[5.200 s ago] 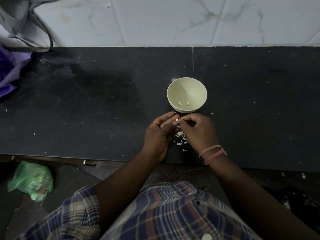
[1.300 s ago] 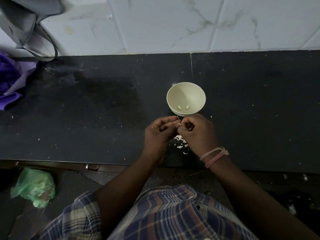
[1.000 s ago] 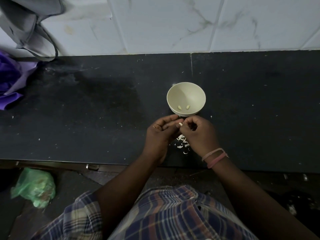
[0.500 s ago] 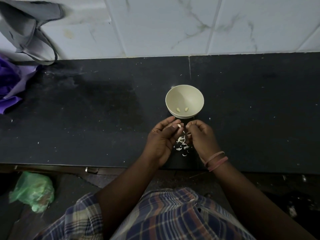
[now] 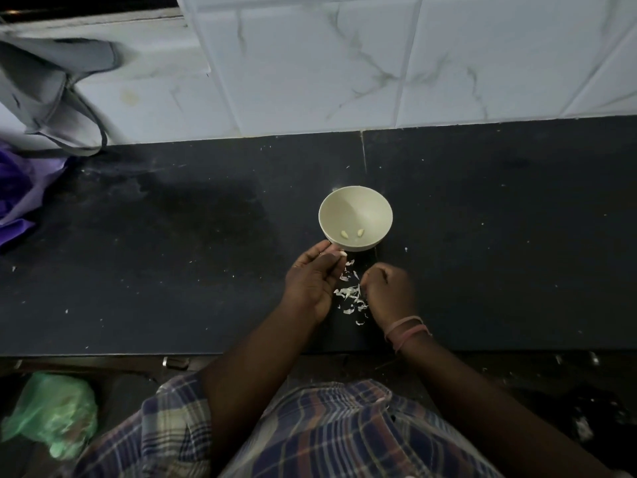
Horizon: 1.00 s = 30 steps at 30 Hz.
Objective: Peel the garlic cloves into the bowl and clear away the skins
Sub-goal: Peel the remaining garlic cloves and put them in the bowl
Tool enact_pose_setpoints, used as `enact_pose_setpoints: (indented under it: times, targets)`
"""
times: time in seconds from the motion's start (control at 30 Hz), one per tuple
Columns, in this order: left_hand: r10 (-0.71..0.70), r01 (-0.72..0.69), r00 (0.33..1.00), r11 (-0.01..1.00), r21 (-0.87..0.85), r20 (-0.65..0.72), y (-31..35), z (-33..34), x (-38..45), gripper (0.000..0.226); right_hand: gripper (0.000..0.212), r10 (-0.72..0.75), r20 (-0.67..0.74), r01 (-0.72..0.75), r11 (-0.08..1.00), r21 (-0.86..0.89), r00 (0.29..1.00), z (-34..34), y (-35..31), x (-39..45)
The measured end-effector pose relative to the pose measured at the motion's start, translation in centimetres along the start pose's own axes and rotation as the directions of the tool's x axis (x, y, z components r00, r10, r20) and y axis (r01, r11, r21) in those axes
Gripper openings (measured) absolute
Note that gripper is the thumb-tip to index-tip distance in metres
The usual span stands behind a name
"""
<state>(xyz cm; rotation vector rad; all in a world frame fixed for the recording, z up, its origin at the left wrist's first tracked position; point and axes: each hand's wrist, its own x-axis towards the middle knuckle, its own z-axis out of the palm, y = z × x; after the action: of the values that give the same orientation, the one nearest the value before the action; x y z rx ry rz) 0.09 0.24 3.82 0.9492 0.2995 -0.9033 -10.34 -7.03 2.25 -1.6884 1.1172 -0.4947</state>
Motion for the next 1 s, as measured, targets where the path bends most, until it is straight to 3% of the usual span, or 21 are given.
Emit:
enact_pose_setpoints:
  times: [0.27,0.57,0.7,0.83,0.93,1.0]
  targets:
    - [0.067,-0.063,0.991,0.997,0.041,-0.115,-0.1,2.3,2.7,0.031,0.042,0.050,-0.029,-0.048,0.997,0.056,0.998,0.6,-1.5,0.6]
    - [0.178,-0.162,0.965,0.982,0.093,-0.194,-0.7,2.8,3.1,0.026,0.026,0.029,-0.034,-0.028,0.998,0.048,0.999,1.2,0.0,0.8]
    - [0.246,-0.217,0.939,0.966,0.140,-0.240,-1.1,2.0,2.1,0.020,0.017,-0.062,-0.025,0.061,0.997,-0.039,0.998,1.6,1.1,0.7]
    - [0.133,-0.062,0.941,0.972,0.228,-0.312,-2.3,1.0,0.3,0.031,0.021,-0.294,-0.041,0.290,0.953,-0.093,0.955,1.7,1.4,-0.3]
    - [-0.078,0.130,0.973,0.963,0.236,-0.219,-2.4,1.4,-0.7,0.023,0.034,-0.430,0.105,0.439,0.895,-0.079,0.897,1.9,0.8,-1.4]
    - [-0.114,0.143,0.982,0.971,0.192,-0.152,-2.1,1.5,-0.8,0.019,0.037,-0.434,0.183,0.453,0.887,-0.084,0.882,2.3,1.2,-1.8]
